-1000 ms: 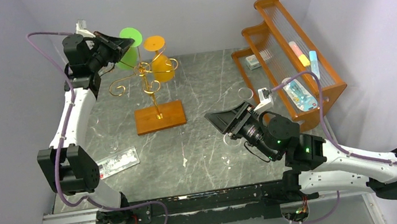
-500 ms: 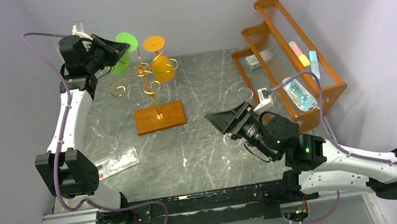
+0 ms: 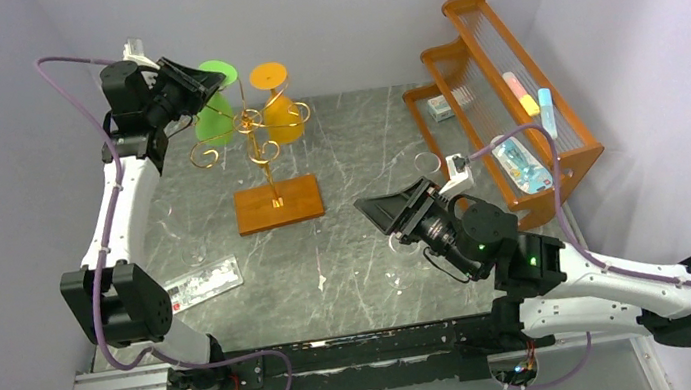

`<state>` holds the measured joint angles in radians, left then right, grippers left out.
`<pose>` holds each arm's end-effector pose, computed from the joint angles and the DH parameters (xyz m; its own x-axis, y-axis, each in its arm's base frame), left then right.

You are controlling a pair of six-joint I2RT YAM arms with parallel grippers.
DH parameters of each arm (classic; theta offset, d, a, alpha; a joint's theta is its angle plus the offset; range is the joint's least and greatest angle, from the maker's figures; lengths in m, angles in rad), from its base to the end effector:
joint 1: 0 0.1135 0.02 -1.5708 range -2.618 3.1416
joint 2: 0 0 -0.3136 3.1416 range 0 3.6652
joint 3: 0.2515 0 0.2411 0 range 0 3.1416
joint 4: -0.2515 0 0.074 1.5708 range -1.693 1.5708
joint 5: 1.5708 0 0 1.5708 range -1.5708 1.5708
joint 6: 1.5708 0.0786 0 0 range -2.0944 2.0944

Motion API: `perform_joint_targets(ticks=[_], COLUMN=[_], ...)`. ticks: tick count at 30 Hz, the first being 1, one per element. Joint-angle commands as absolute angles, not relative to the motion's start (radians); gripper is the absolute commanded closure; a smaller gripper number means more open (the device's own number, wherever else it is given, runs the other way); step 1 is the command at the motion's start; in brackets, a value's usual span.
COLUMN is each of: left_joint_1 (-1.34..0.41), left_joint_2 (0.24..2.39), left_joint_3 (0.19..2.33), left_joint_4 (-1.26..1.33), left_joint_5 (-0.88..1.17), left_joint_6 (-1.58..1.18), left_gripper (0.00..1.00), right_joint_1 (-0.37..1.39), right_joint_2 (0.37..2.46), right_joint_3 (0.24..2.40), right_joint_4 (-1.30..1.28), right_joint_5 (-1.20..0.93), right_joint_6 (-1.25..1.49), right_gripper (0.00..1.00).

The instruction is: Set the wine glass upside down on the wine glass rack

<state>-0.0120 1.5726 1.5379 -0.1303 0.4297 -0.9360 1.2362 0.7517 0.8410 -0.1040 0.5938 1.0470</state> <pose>0.3991 -0.0375 0.4551 -0.4370 -0.7268 -0.5299 0.1179 0.5377 -0.8348 0.0932 0.1341 0.4062 -0.5212 0.6863 -0.5072 -0.2955 0.4125 0.8617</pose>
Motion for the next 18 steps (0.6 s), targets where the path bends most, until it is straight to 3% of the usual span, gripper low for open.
perform_joint_targets(ticks=[1, 18], left_joint_1=[-0.003, -0.003], left_joint_2=[1.532, 1.405], left_joint_3=[1.534, 1.389], left_joint_4=[-0.123, -0.067], left_joint_5=[0.425, 0.506], left_joint_6=[-0.935, -0.993], left_gripper=[0.72, 0.38], right_joint_1=[1.231, 1.231], right_joint_2=[0.75, 0.768], right_joint_3=[0.847, 0.887], right_joint_4=[-0.117, -0.145], right_joint_5=[0.609, 0.531], right_joint_6=[1.064, 1.066], right_gripper=[0.46, 0.4])
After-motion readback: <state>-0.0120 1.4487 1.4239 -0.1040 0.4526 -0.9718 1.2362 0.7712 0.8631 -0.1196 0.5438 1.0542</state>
